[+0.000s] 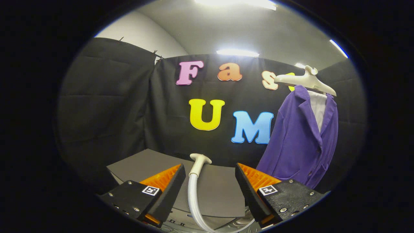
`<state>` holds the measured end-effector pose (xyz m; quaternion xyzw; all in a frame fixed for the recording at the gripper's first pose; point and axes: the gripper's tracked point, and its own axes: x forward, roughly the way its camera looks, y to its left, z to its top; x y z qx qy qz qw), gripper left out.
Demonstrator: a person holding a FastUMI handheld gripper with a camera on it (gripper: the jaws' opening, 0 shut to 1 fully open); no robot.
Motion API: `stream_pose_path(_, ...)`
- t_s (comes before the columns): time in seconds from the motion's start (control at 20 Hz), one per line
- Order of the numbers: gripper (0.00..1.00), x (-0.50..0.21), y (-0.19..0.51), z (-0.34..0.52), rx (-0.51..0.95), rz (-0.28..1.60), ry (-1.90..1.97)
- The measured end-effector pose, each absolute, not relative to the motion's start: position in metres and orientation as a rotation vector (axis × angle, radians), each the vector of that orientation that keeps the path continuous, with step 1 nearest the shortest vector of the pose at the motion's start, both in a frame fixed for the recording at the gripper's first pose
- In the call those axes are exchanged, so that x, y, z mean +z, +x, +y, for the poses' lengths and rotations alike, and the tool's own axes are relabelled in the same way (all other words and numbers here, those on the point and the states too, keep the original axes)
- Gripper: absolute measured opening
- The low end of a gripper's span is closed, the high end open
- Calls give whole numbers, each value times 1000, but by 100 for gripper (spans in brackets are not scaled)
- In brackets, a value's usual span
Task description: Iron the clothes twice with a garment steamer, once on the left side and once on the right side.
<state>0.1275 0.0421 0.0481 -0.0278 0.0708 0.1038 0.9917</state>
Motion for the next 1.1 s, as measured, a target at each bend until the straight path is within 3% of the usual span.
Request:
stream_pose_path(0.45, 95, 20, 240, 64, 83, 332, 74)
stream_pose_path(0.7, 94, -27, 299, 102, 96, 501, 182)
stream_pose_path(1.1, 95, -103, 339, 128, 76, 752, 263)
